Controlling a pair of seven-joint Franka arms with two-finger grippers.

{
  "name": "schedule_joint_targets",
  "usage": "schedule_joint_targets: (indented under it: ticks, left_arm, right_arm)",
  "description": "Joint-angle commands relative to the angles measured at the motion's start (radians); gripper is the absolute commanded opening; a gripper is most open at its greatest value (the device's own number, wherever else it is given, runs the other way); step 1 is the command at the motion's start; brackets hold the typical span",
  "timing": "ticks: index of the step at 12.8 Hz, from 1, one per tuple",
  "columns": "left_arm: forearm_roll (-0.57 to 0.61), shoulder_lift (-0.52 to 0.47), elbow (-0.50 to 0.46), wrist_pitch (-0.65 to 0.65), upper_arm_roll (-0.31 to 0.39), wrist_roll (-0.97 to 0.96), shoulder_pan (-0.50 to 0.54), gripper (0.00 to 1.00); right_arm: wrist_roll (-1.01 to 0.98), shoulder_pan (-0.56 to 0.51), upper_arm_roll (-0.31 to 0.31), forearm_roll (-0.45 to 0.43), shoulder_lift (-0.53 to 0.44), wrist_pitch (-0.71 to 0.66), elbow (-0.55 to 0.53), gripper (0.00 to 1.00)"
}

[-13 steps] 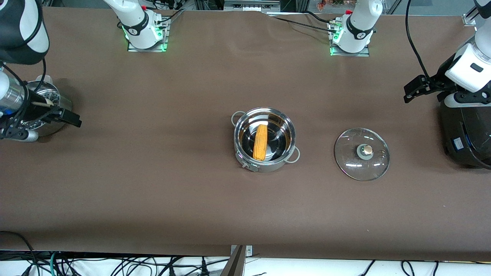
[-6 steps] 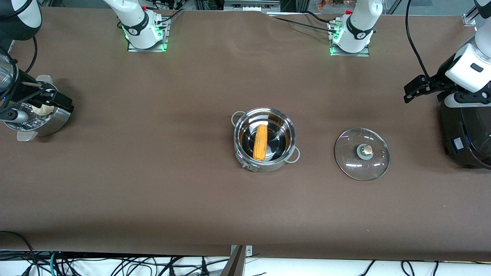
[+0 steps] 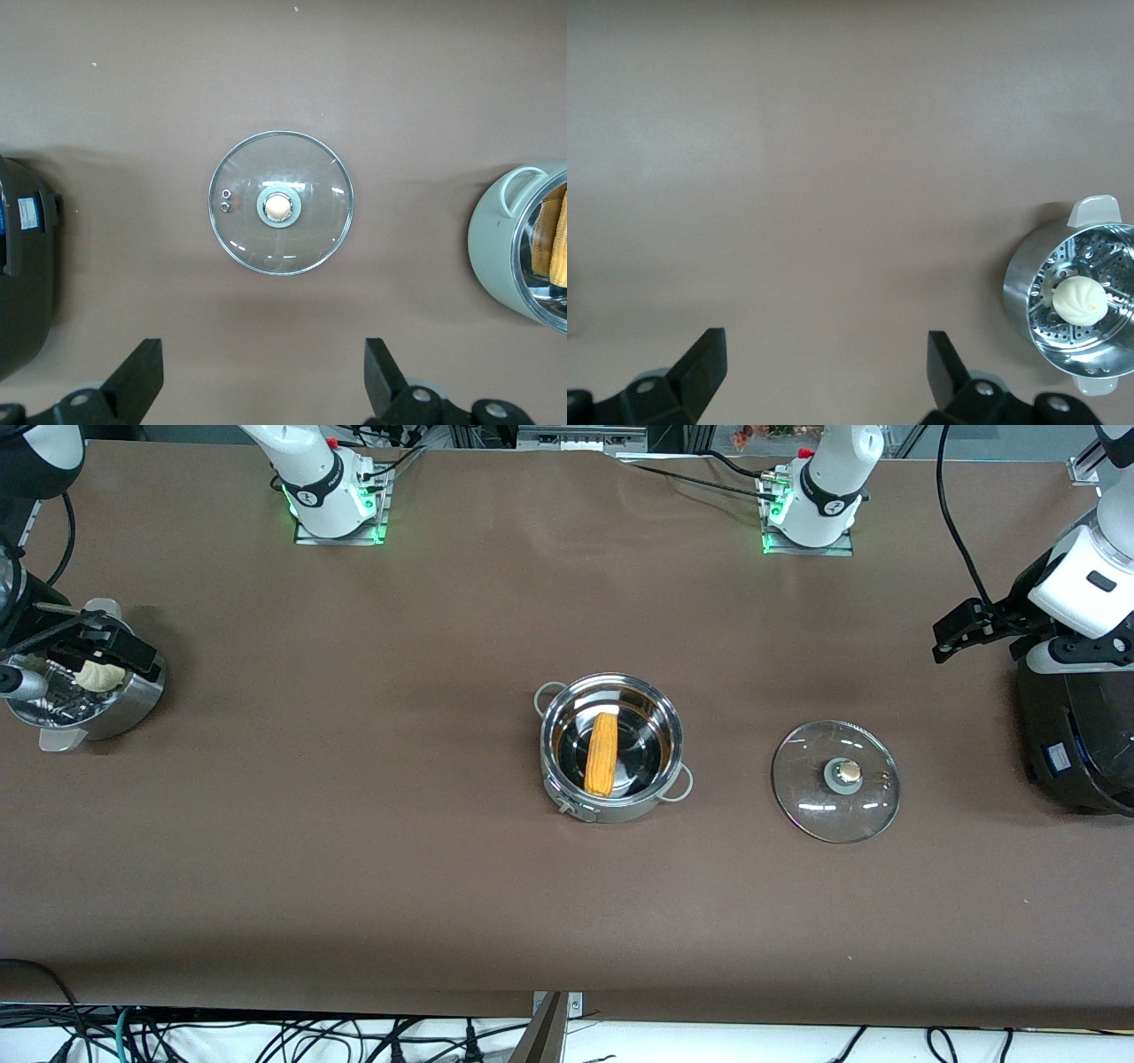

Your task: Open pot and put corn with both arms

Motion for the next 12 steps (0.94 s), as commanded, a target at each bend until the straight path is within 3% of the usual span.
schedule_joint_targets:
  ticks: [1, 12]
  left_arm:
    - [-0.004, 0.0, 0.012, -0.012, 0.001, 0.006, 0.003, 1.0]
    - [-0.004, 0.0, 0.012, -0.012, 0.001, 0.006, 0.006, 1.0]
  right_arm:
    - [-0.019, 0.005, -0.017, -0.007, -0.011, -0.02, 0.006, 1.0]
    - [-0.033, 0.003, -0.018, 0.03, -0.01, -0.021, 0.006, 1.0]
